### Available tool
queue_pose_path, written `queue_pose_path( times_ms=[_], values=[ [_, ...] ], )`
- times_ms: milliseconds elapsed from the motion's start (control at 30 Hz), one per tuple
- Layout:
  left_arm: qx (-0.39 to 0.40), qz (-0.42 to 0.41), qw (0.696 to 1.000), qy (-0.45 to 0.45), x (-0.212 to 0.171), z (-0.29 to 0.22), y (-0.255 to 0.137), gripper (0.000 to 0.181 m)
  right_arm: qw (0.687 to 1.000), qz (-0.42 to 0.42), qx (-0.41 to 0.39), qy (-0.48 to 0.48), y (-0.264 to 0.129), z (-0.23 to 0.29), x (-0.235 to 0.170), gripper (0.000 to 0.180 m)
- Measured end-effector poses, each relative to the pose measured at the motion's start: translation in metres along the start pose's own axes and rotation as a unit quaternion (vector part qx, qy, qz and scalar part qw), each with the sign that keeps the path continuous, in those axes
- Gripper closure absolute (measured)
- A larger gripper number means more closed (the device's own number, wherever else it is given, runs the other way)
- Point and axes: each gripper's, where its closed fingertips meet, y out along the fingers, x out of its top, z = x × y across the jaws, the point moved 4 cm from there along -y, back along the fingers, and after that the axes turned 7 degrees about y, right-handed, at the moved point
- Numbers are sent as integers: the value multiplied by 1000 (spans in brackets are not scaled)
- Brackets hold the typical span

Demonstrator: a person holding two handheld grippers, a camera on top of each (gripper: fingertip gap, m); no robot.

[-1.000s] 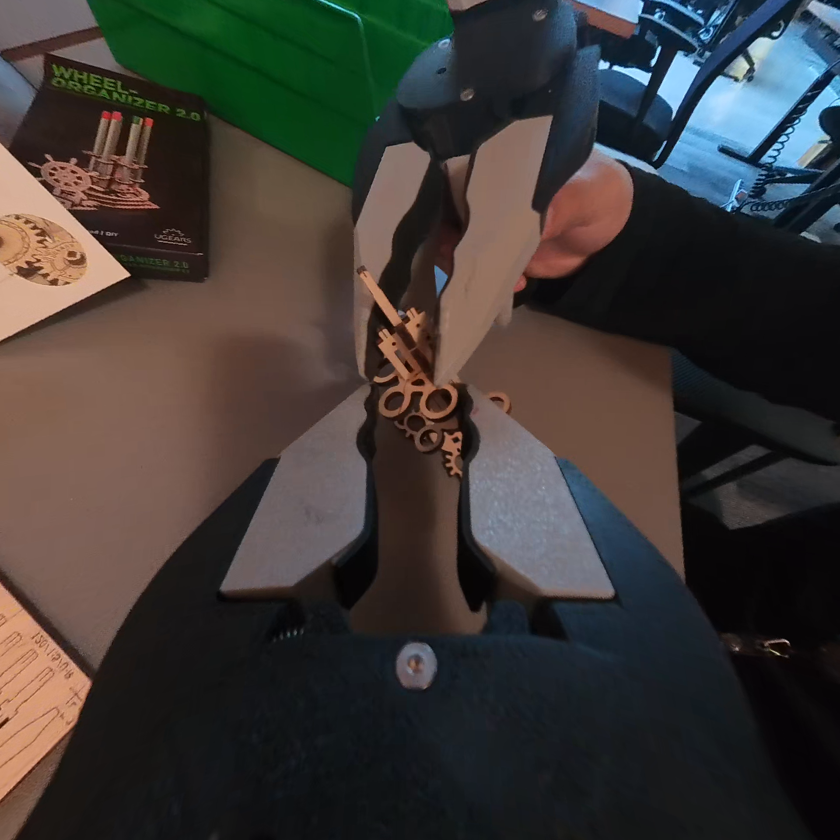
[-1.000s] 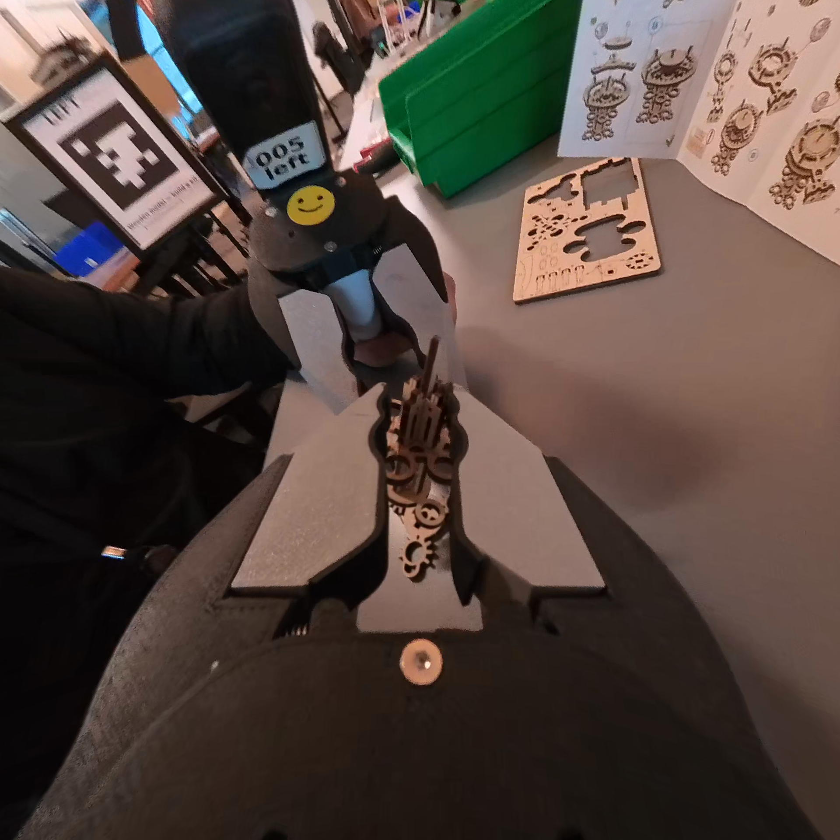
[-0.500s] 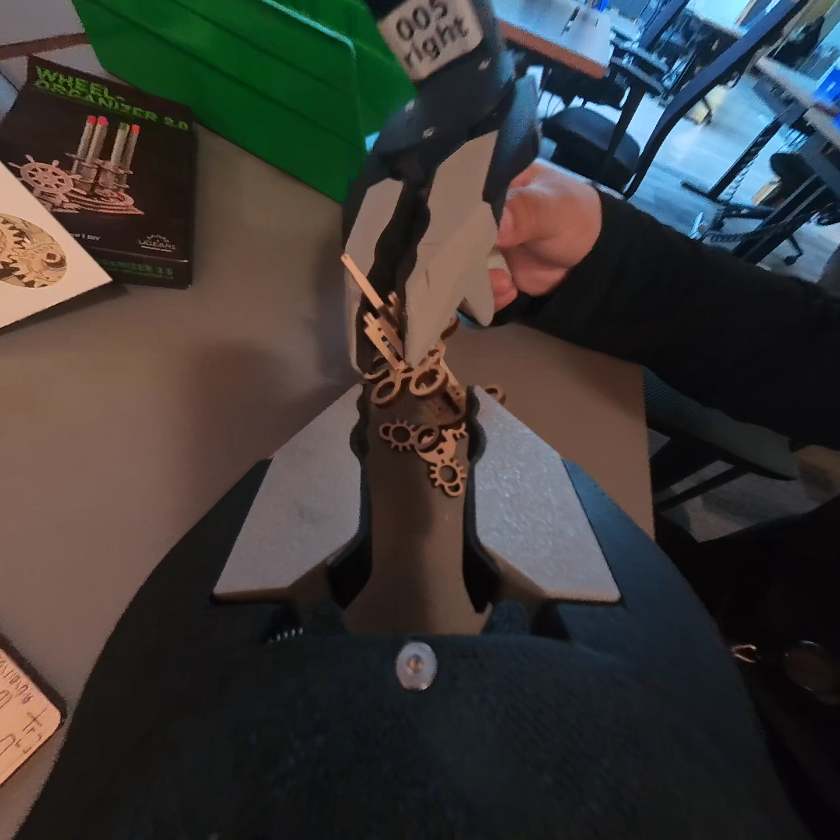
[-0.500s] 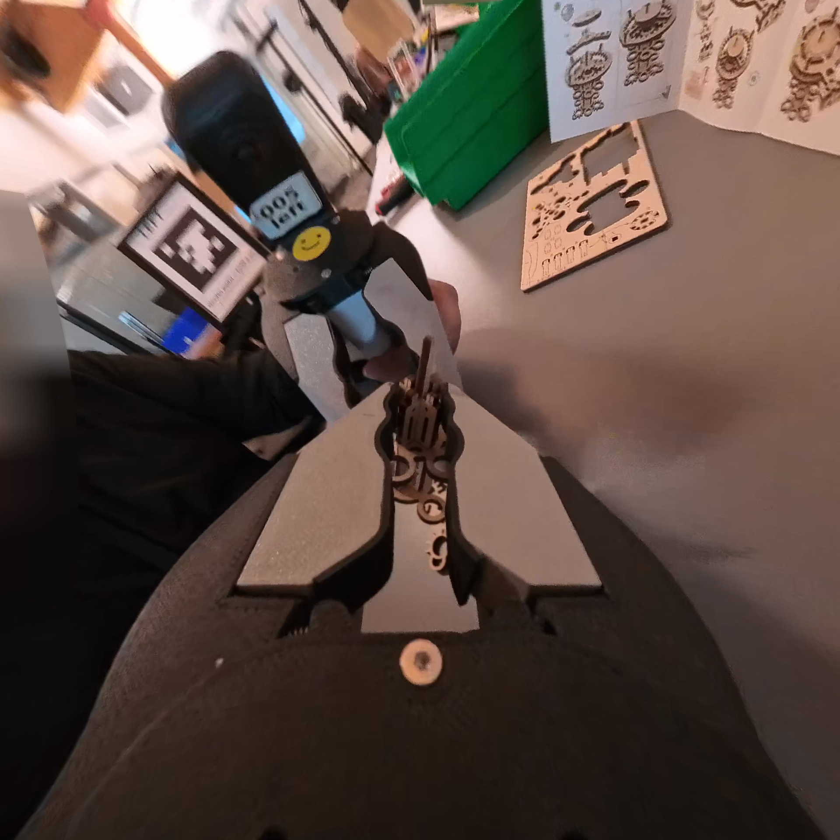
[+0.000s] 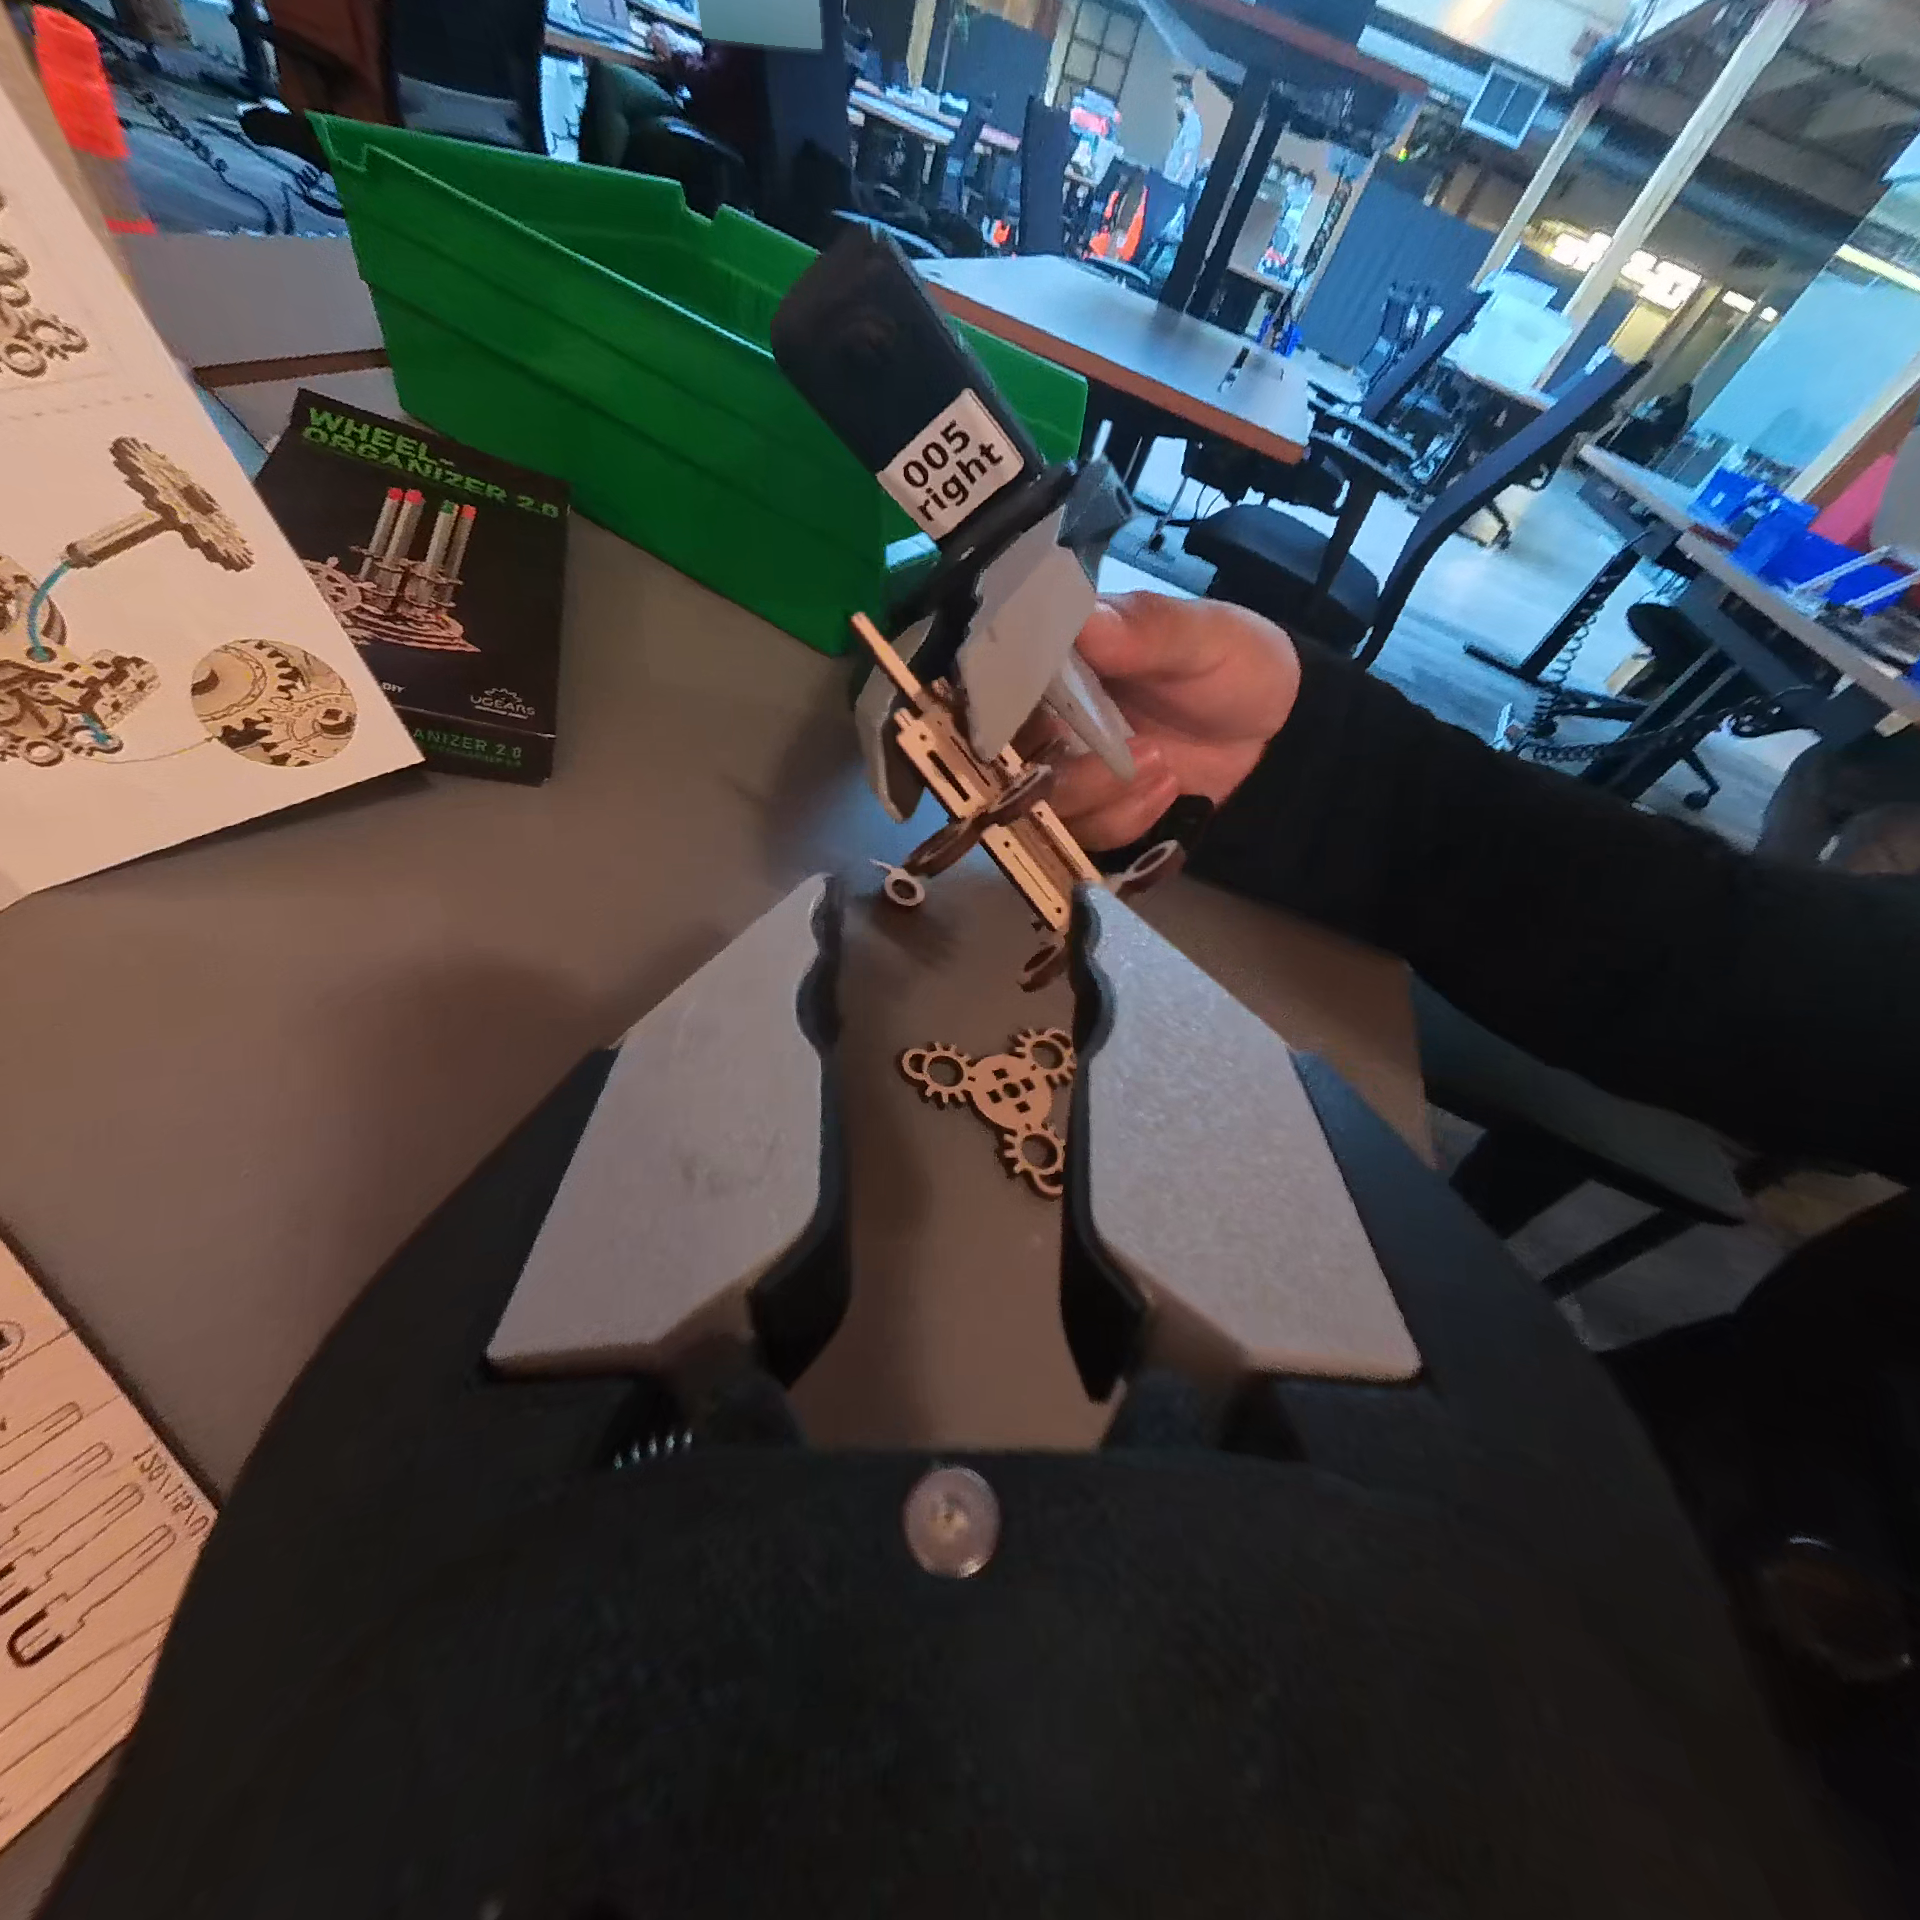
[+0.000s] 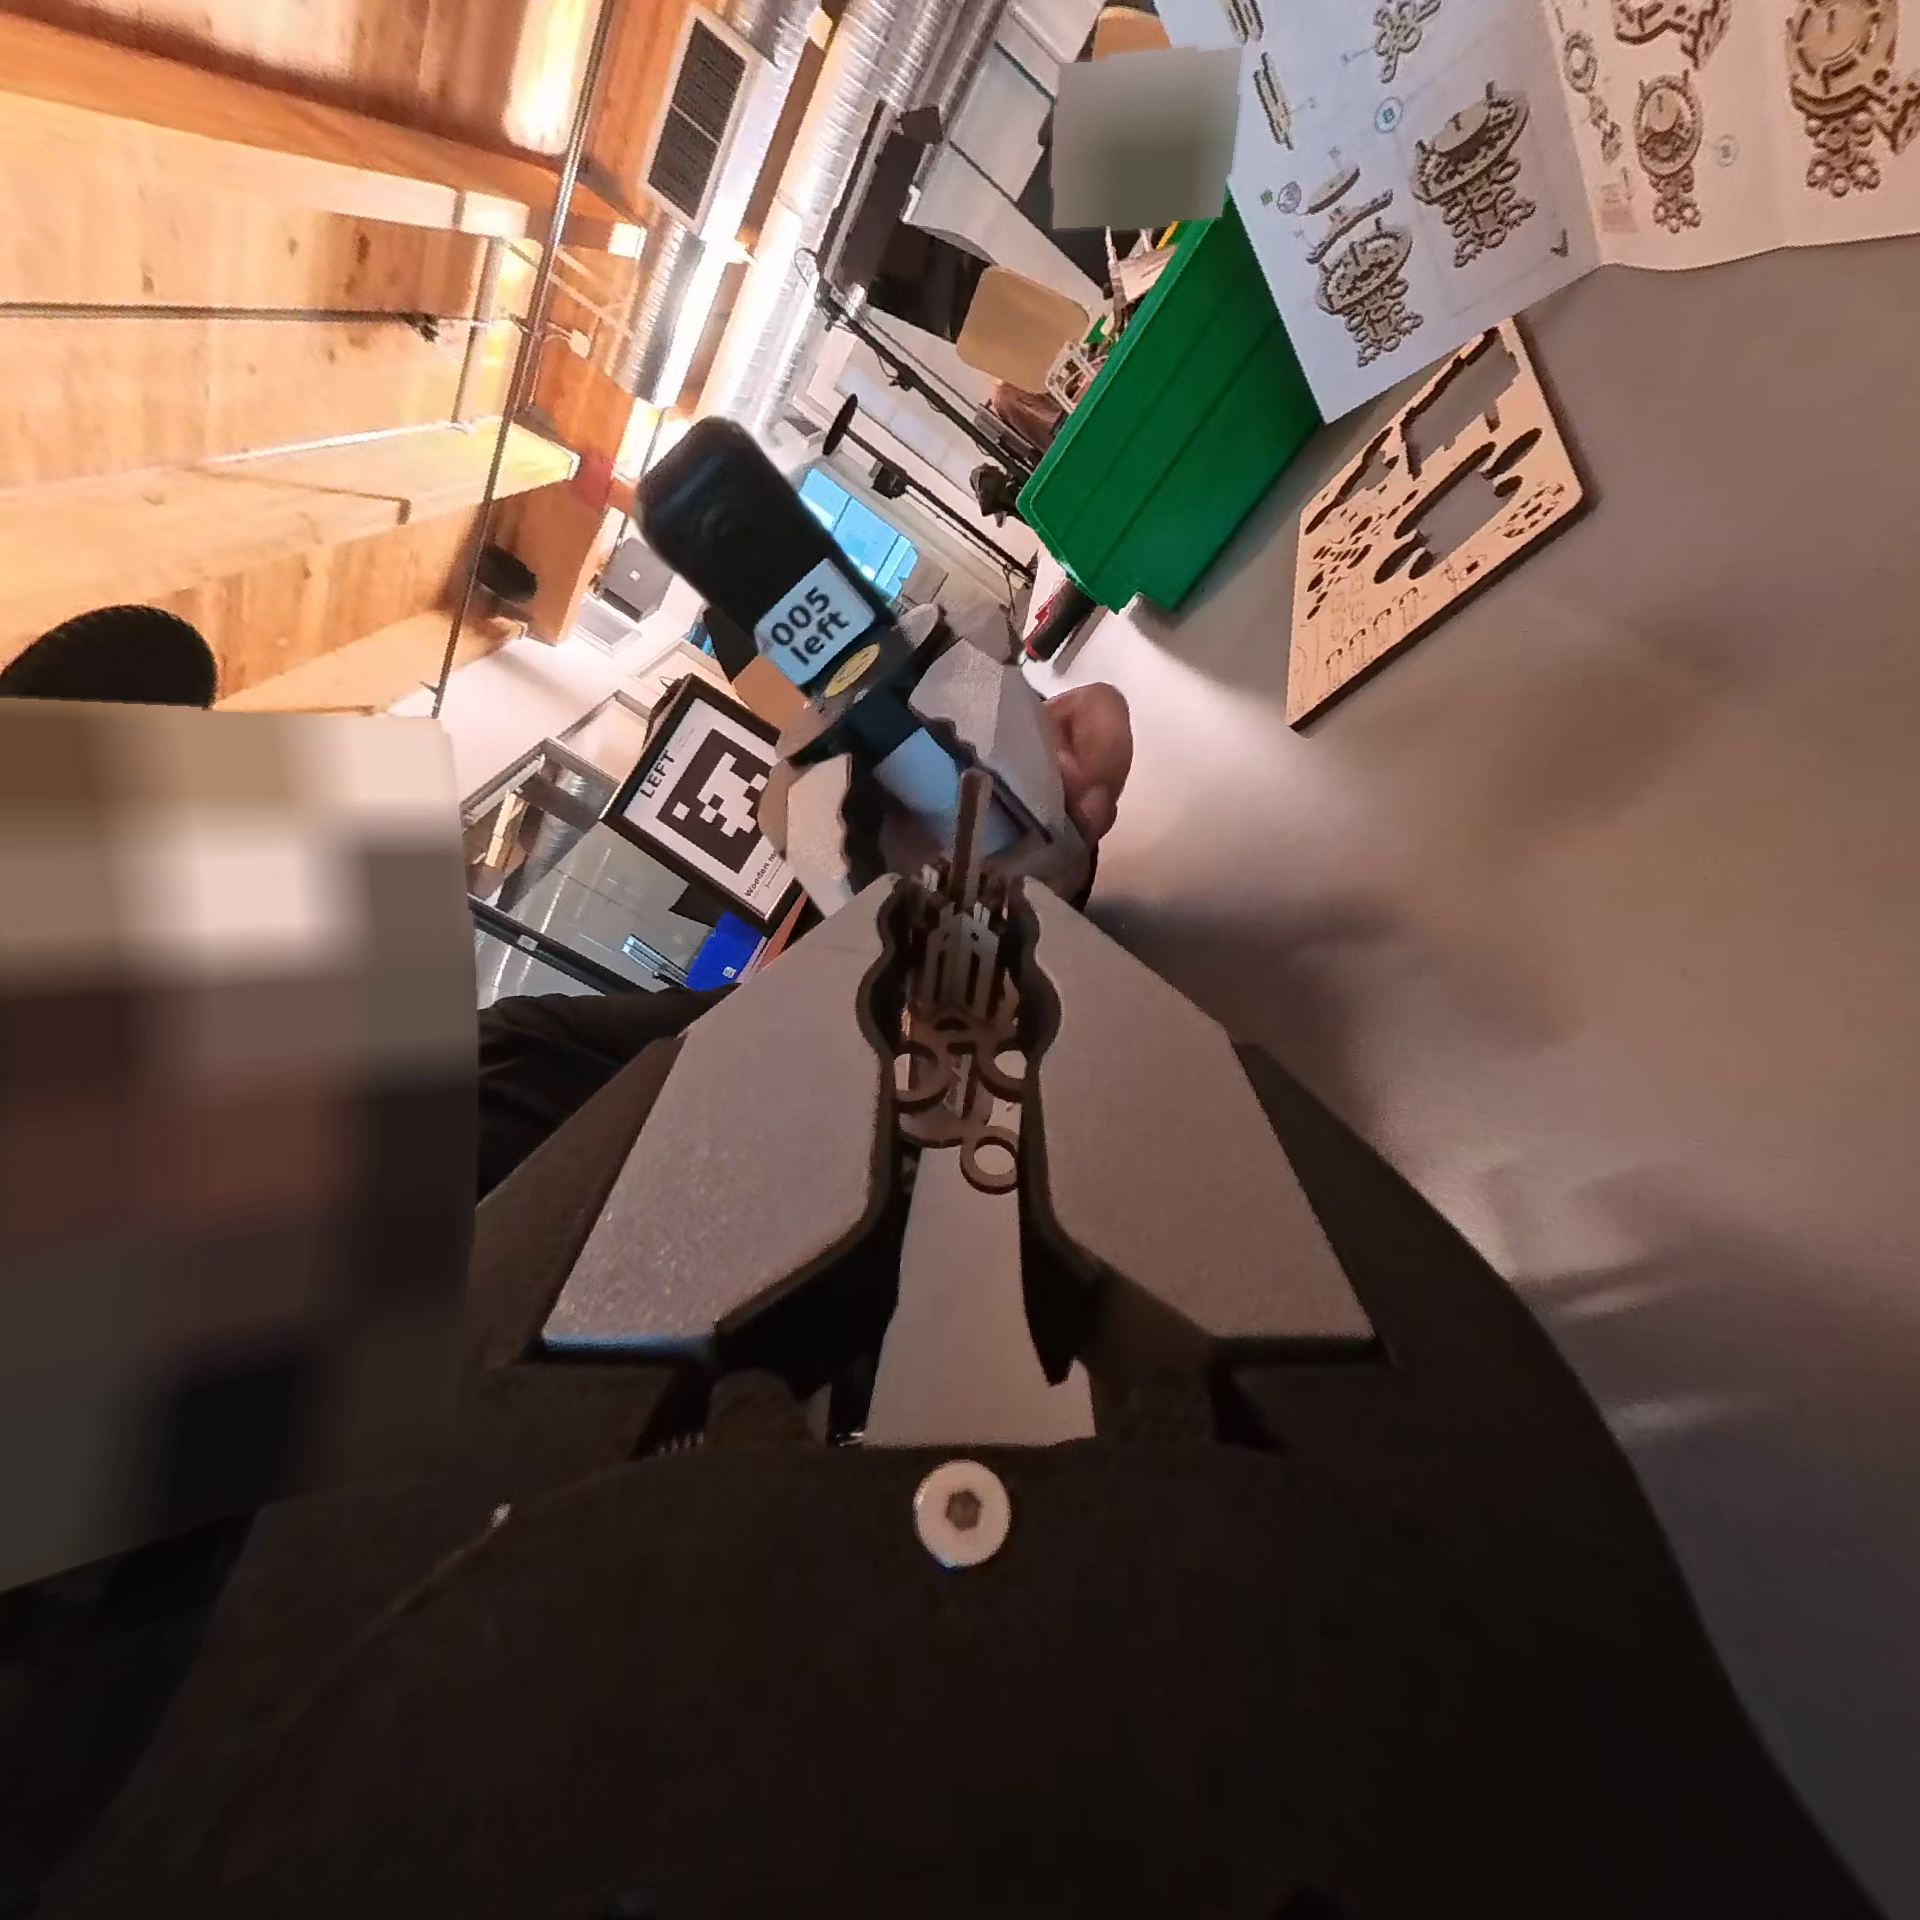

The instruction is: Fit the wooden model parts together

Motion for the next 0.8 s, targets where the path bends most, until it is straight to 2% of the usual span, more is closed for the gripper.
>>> queue_pose_path(
  times_ms=[333, 433, 500, 600, 700, 800],
  values=[
    [7, 26, 999, 29, -6, -3, 4, 140, 999, -4, 20, -25, -1, 9, 3, 166],
    [-2, 22, 999, 37, -5, -6, 4, 139, 990, 8, 15, -141, 6, 30, 2, 167],
    [-4, 24, 999, 47, -5, -8, 3, 140, 964, 10, -43, -261, 11, 42, -1, 167],
    [-2, 31, 997, 68, -7, -9, 2, 140, 903, 11, -114, -415, 18, 59, -9, 166],
    [-4, 41, 996, 80, -9, -9, -1, 141, 857, 20, -169, -487, 21, 61, -15, 166],
    [-1, 55, 994, 90, -13, -5, -4, 141, 839, 36, -187, -509, 27, 60, -20, 167]
  ],
)
